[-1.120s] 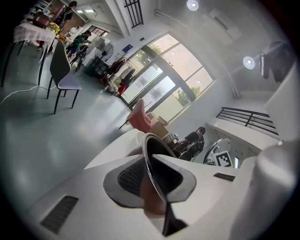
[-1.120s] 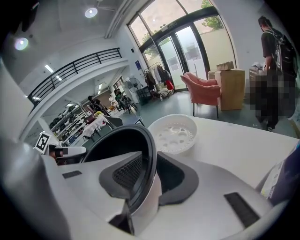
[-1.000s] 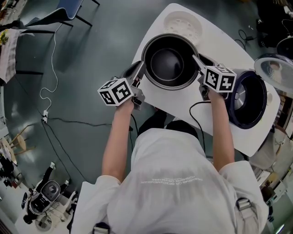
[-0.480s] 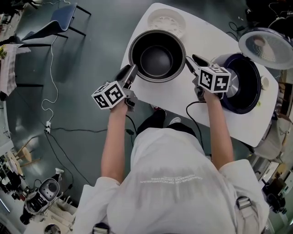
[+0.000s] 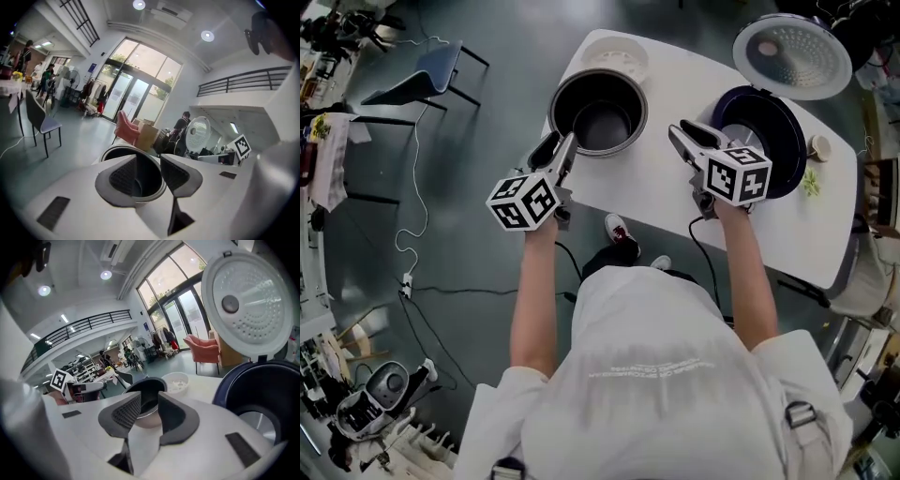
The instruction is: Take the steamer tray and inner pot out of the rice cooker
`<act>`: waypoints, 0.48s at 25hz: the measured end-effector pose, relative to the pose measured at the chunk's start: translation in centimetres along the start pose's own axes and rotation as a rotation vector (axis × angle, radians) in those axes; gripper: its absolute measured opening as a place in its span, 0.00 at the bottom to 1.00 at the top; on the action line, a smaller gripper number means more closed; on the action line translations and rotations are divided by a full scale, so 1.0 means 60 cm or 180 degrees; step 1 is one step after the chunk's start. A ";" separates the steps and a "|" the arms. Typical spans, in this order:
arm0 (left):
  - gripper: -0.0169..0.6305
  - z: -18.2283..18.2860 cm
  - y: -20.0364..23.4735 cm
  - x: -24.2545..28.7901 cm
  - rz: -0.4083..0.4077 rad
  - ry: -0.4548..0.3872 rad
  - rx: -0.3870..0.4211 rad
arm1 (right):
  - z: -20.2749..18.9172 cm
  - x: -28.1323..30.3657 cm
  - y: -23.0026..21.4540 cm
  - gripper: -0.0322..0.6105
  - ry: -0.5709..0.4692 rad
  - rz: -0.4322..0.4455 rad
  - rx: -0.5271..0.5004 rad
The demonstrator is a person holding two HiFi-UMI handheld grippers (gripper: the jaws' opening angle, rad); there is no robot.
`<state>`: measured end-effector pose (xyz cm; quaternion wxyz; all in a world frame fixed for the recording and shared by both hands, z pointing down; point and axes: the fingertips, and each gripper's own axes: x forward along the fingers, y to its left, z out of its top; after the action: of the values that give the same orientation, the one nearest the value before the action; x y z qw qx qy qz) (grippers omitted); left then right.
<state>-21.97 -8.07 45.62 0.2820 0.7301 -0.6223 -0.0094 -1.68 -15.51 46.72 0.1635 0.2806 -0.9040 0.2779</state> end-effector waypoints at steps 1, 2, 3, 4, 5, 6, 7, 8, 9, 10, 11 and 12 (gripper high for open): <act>0.29 0.006 -0.025 -0.003 -0.0075 -0.0004 0.0148 | 0.005 -0.021 0.007 0.25 -0.0063 -0.0011 -0.0079; 0.28 0.012 -0.050 -0.006 -0.0145 -0.0006 0.0305 | 0.009 -0.042 0.011 0.24 -0.0122 -0.0045 -0.0166; 0.28 0.017 -0.074 -0.009 -0.0204 -0.0008 0.0461 | 0.012 -0.064 0.014 0.23 -0.0175 -0.0093 -0.0248; 0.27 0.021 -0.098 -0.011 -0.0257 -0.0011 0.0609 | 0.014 -0.087 0.014 0.22 -0.0226 -0.0146 -0.0316; 0.26 0.025 -0.122 -0.013 -0.0308 -0.0018 0.0748 | 0.016 -0.113 0.011 0.21 -0.0280 -0.0205 -0.0370; 0.25 0.030 -0.146 -0.014 -0.0362 -0.0029 0.0878 | 0.019 -0.140 0.006 0.20 -0.0343 -0.0273 -0.0416; 0.25 0.035 -0.171 -0.015 -0.0420 -0.0044 0.1000 | 0.025 -0.168 0.001 0.19 -0.0414 -0.0351 -0.0455; 0.24 0.041 -0.195 -0.017 -0.0476 -0.0065 0.1113 | 0.031 -0.196 -0.006 0.18 -0.0492 -0.0434 -0.0486; 0.24 0.045 -0.218 -0.019 -0.0528 -0.0091 0.1210 | 0.036 -0.224 -0.011 0.18 -0.0571 -0.0519 -0.0511; 0.23 0.048 -0.240 -0.022 -0.0575 -0.0120 0.1288 | 0.041 -0.252 -0.017 0.17 -0.0647 -0.0601 -0.0531; 0.22 0.049 -0.260 -0.024 -0.0617 -0.0149 0.1347 | 0.044 -0.278 -0.023 0.17 -0.0714 -0.0682 -0.0549; 0.21 0.048 -0.279 -0.026 -0.0652 -0.0174 0.1396 | 0.046 -0.304 -0.028 0.17 -0.0771 -0.0761 -0.0570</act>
<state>-8.26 -6.70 35.57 0.0974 0.8326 -0.5397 0.0776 13.35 -10.73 36.98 0.1096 0.4017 -0.8985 0.1392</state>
